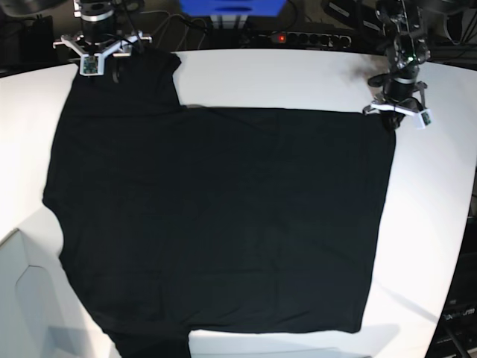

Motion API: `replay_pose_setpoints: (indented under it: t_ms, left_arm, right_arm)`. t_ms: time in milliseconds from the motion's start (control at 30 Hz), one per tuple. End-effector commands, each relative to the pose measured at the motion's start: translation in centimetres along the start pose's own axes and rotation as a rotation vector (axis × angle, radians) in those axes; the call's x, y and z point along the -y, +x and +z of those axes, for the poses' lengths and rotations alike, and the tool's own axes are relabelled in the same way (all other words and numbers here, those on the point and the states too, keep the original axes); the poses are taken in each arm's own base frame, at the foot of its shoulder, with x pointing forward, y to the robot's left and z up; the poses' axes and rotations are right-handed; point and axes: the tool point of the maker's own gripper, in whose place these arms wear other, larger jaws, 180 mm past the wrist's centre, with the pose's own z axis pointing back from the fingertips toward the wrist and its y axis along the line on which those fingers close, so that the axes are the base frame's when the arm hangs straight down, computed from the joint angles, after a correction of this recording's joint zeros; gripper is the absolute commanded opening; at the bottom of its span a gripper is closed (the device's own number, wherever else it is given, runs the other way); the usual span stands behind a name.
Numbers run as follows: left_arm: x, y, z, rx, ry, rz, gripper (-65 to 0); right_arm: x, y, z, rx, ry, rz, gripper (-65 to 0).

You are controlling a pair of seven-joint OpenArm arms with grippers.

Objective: Fold the T-shirt properly
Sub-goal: 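Grasp the shirt's shoulder corners with both grippers, then pull the shoulder corners apart with both grippers to flatten the shirt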

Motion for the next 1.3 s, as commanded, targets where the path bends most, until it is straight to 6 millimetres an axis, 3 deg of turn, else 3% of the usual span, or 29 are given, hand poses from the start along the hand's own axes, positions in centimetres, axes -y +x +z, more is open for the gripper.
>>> replay_pose_setpoints:
  t_ms: [0,100,267,633,933,1267]
  left_arm:
    - [-0.3,-1.6,0.4,-0.076,0.004,-0.009,-65.0]
    - [-0.5,0.3,0.9,-0.024,0.010,-0.010,-64.8]
    - [-0.4,1.7,2.4,0.011,0.003,-0.039,-64.8]
    - [-0.8,1.6,2.7,0.010,0.015,-0.038,-64.8]
    - [-0.9,1.6,2.7,0.010,0.016,-0.040,-64.8]
    - [-0.9,1.6,2.7,0.009,0.019,-0.047,-64.8]
  right_arm:
    - [0.1,0.6,0.3,0.026,0.000,0.009,-33.4]
    - [0.3,0.7,0.2,0.029,-0.004,0.010,-30.2]
    - [2.1,1.7,-0.3,0.056,-0.054,0.011,-20.3]
    - [4.3,2.8,-4.7,-0.031,-0.020,0.021,-19.8]
    - [7.8,0.5,-5.8,-0.155,-0.047,0.021,-19.8]
    - [7.4,-2.7,-6.3,-0.234,-0.025,-0.011,-19.8]
